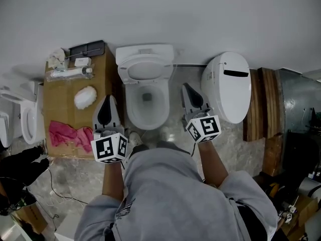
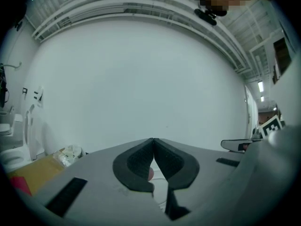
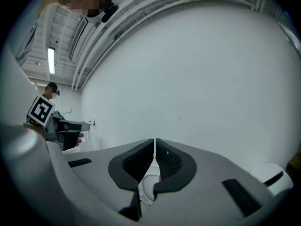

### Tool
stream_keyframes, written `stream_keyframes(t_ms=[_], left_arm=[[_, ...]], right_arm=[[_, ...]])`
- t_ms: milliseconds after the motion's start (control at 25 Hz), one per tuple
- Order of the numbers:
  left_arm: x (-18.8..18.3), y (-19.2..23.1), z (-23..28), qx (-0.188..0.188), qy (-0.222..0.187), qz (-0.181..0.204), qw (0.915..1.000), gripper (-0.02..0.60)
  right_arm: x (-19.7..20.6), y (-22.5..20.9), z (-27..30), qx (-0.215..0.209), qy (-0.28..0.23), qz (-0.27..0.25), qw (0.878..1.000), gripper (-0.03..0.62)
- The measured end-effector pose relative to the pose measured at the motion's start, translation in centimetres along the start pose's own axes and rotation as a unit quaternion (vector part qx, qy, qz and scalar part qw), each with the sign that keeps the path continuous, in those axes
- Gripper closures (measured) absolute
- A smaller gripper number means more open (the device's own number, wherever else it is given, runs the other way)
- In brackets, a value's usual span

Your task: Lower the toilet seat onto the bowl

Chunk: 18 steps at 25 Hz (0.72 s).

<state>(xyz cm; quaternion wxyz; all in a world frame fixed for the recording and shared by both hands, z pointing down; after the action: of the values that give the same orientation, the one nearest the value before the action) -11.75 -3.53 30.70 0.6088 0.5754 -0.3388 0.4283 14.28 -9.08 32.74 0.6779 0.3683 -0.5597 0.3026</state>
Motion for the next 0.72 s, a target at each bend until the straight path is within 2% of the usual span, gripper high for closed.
stream_keyframes(t_ms=[320,440,720], left_arm=[[0.0,2.0,2.0,0.004,0.009,-0.010,0.9999,0.581],[0.1,2.5,2.5,0.004,0.012,-0.010,0.9999,0.581],[0.7,3.6,3.1,-0.004,0.017,-0.017,0.9997,0.581]], right_arm=[[1.8,0.0,4.6,-0.014,0.025,-0.026,0.999,0.594],[2.6,0.0,6.1,-0.025,0.038,-0.040,0.998,0.543],[4.9,-0.4,9.1,-0.045,0.064,-0.071,0.994,0.539]])
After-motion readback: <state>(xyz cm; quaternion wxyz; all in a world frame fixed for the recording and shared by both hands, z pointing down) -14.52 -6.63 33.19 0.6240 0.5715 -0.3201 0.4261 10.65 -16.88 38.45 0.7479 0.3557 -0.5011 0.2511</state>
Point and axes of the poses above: the fingertips, and each gripper's own axes: z forward along the fingers, y to its left, x out of its underside, the point moved 2 cm from there along -z, backward along the fingers, and after that the axes turned 15 degrees about -z, right-handed, at the moved point
